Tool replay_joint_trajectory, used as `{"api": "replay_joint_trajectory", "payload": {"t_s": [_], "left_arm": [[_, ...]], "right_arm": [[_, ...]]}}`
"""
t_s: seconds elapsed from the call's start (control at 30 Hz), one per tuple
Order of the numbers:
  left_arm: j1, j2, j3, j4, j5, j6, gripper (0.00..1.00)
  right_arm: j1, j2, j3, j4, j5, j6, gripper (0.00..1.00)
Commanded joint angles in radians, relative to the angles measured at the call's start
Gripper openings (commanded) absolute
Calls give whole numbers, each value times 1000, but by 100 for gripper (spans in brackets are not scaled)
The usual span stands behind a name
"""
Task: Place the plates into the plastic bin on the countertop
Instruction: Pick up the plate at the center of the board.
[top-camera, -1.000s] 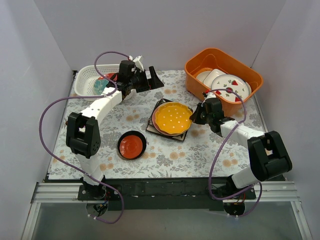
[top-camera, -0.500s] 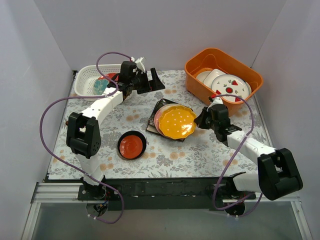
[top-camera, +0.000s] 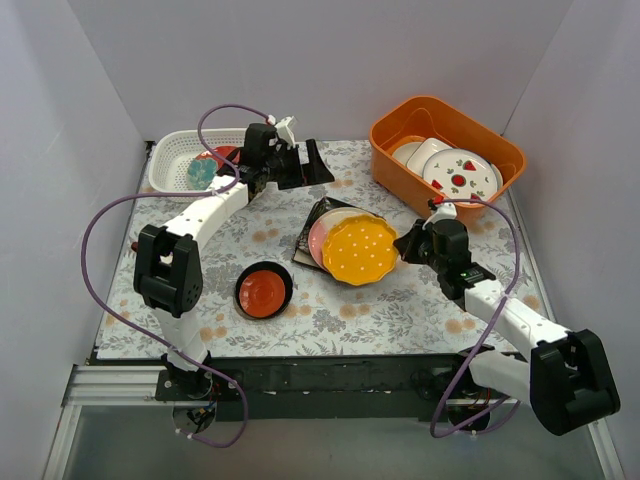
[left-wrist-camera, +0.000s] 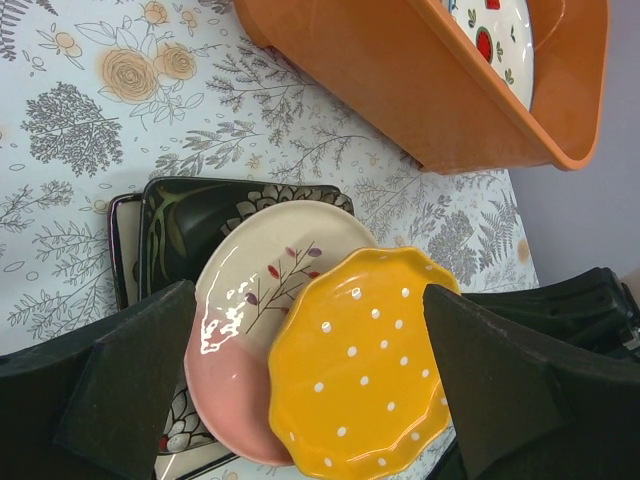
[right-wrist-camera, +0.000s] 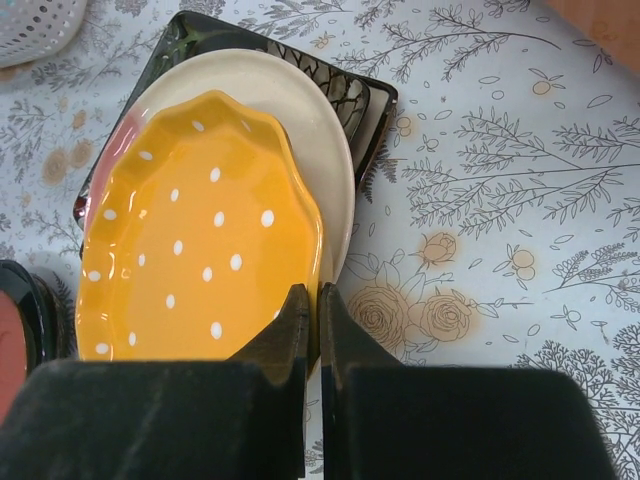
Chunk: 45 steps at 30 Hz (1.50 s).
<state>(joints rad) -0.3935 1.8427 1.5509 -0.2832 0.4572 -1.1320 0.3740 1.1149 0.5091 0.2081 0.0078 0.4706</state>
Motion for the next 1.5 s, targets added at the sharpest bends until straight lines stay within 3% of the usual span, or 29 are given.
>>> {"api": "replay_joint_trajectory", "payload": {"t_s": [0.0,0.37,0.7,1.23,1.47], "left_arm": [[-13,-11,38,-7,29,35,97],[-34,27,89,-20,156,89,96],[-76,185,241,-226,271,250,94],[-139,317,282,-321,250,371,81],[-209,329,267,-332,78,408,75]], "right_arm": [[0,-88,17,165,16,54,1],[0,-179,-7,151,60,65,1],[-1,-79,-14,198,37,69,1],[-1,-63,-20,217,29,72,1],[-1,-43,-17,223,12,72,1]]}}
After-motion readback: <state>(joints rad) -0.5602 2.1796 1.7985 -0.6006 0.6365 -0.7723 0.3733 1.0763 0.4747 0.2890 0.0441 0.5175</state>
